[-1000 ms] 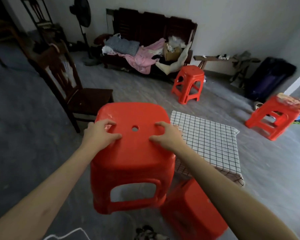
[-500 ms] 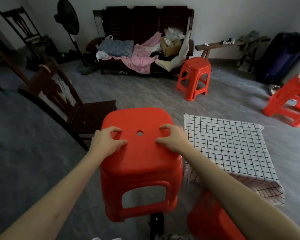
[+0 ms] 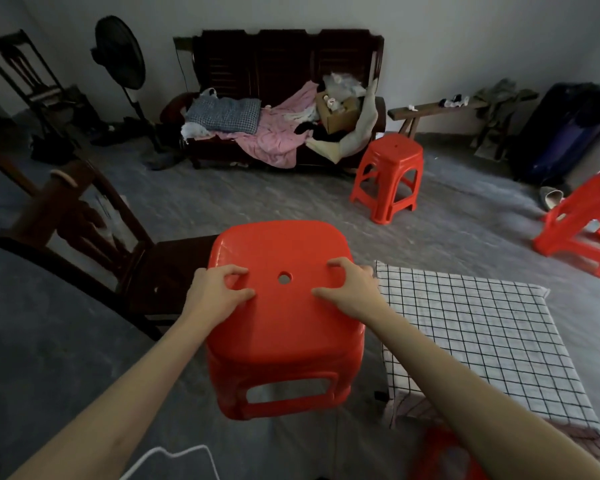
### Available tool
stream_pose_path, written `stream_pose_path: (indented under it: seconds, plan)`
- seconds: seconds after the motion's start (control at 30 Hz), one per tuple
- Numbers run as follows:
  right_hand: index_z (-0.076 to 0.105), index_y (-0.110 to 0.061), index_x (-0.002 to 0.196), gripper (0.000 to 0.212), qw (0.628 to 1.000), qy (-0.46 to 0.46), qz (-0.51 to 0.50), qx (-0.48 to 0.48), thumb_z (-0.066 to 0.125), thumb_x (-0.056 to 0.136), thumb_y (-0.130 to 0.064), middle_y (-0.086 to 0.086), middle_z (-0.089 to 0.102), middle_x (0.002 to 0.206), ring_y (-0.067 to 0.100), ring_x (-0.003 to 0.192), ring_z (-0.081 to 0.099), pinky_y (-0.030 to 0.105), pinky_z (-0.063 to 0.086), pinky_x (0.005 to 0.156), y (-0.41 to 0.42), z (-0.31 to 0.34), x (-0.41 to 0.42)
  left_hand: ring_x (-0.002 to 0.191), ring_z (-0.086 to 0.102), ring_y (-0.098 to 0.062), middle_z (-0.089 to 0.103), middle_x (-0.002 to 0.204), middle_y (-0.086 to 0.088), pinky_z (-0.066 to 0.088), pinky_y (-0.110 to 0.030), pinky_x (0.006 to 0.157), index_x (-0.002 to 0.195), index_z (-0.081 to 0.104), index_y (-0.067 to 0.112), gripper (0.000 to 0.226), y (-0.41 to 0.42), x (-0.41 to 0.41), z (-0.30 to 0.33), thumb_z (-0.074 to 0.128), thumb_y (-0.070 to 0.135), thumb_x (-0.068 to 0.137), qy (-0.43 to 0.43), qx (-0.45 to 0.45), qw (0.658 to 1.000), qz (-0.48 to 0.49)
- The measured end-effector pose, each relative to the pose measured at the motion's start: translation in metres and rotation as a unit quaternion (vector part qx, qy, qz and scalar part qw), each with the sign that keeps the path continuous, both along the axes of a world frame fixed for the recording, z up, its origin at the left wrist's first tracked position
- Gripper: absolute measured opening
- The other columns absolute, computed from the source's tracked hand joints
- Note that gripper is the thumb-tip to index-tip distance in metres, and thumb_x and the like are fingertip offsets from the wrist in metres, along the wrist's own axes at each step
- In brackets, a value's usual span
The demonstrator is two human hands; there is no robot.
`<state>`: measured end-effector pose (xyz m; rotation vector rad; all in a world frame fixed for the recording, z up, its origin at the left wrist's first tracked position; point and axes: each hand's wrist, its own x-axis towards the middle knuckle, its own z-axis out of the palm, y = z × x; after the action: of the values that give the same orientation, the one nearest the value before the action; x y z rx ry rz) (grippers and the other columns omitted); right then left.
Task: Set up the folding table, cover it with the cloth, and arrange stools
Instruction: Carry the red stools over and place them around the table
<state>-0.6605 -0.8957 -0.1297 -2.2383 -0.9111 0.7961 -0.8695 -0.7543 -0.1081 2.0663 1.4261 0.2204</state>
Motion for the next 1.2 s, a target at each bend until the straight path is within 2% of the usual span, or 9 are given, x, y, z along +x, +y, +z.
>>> stream_pose_path:
  seconds: [0.07,0.2,0.33,0.53,0.63,0.73,0.87,1.03,1.2]
  plan:
    - [0.049,-0.037,0.132,0.069,1.0,-0.004,-0.009,-0.005,0.077,0.07,-0.05,0.017,0.039,0.131,0.04,0.125,0.036,0.041,0.032,0.106,0.013,-0.004,0.008,0.102,0.061,-0.024,0.061,0.114,-0.009,0.048,-0.039,0.095,0.113,0.067,0.041,0.047,0.018,0.012,-0.004,0.084,0.042,0.069,0.003,0.009,1.0,-0.01]
    - [0.053,-0.03,0.134,0.069,0.999,-0.009,-0.039,-0.008,0.077,0.072,-0.049,0.018,0.047,0.132,0.036,0.129,0.036,0.041,0.029,0.112,0.039,-0.013,0.021,0.101,0.064,-0.024,0.066,0.104,-0.013,0.048,-0.038,0.096,0.113,0.066,0.043,0.046,0.062,0.036,-0.016,0.082,0.04,0.07,0.02,-0.004,0.998,-0.059]
    - [0.053,-0.027,0.136,0.07,0.996,-0.018,-0.082,-0.023,0.075,0.074,-0.052,0.015,0.053,0.133,0.033,0.131,0.037,0.042,0.029,0.111,0.064,-0.026,0.031,0.106,0.063,-0.023,0.07,0.103,-0.007,0.047,-0.036,0.096,0.113,0.067,0.041,0.045,0.108,0.063,-0.032,0.081,0.038,0.071,0.036,-0.004,0.991,-0.125]
    - [0.059,-0.026,0.131,0.063,0.972,0.041,-0.232,-0.021,0.071,0.076,-0.055,0.014,0.054,0.131,0.03,0.13,0.041,0.045,0.031,0.112,0.092,-0.057,0.028,0.12,0.055,-0.022,0.063,0.124,-0.006,0.041,-0.036,0.104,0.115,0.068,0.034,0.047,0.166,0.106,-0.066,0.083,0.034,0.07,0.037,-0.042,0.971,-0.232]
    - [0.066,-0.022,0.123,0.055,0.948,0.058,-0.313,0.001,0.071,0.078,-0.053,0.009,0.063,0.125,0.026,0.126,0.05,0.044,0.037,0.109,0.102,-0.073,0.028,0.119,0.056,-0.023,0.06,0.126,-0.009,0.04,-0.036,0.105,0.116,0.067,0.035,0.047,0.187,0.129,-0.083,0.081,0.034,0.071,0.04,-0.062,0.958,-0.279]
    - [0.068,-0.024,0.121,0.052,0.927,0.065,-0.371,-0.003,0.068,0.078,-0.055,0.008,0.064,0.122,0.025,0.123,0.052,0.045,0.039,0.108,0.113,-0.091,0.026,0.121,0.052,-0.025,0.054,0.125,-0.011,0.038,-0.029,0.105,0.118,0.066,0.035,0.046,0.205,0.144,-0.106,0.08,0.032,0.074,0.036,-0.07,0.95,-0.303]
    - [0.068,-0.024,0.122,0.052,0.913,0.069,-0.401,-0.019,0.066,0.079,-0.053,0.009,0.06,0.124,0.026,0.121,0.052,0.045,0.041,0.107,0.121,-0.125,0.022,0.13,0.043,-0.027,0.047,0.127,-0.016,0.029,-0.023,0.105,0.118,0.068,0.031,0.041,0.221,0.151,-0.151,0.077,0.026,0.078,0.026,-0.108,0.941,-0.319]
    - [0.069,-0.029,0.119,0.042,0.893,0.086,-0.441,-0.042,0.071,0.08,-0.045,0.009,0.047,0.13,0.027,0.122,0.048,0.044,0.039,0.108,0.13,-0.199,0.018,0.116,0.053,-0.022,0.044,0.124,-0.007,0.033,-0.021,0.103,0.114,0.07,0.029,0.036,0.23,0.157,-0.225,0.077,0.024,0.079,0.035,-0.14,0.938,-0.315]
    - [0.071,-0.029,0.117,0.04,0.891,0.093,-0.441,-0.048,0.076,0.078,-0.038,0.008,0.047,0.128,0.019,0.12,0.047,0.035,0.038,0.108,0.136,-0.288,0.027,0.115,0.052,-0.013,0.042,0.129,-0.001,0.03,-0.016,0.104,0.114,0.069,0.035,0.042,0.235,0.161,-0.315,0.08,0.024,0.074,0.031,-0.158,0.941,-0.298]
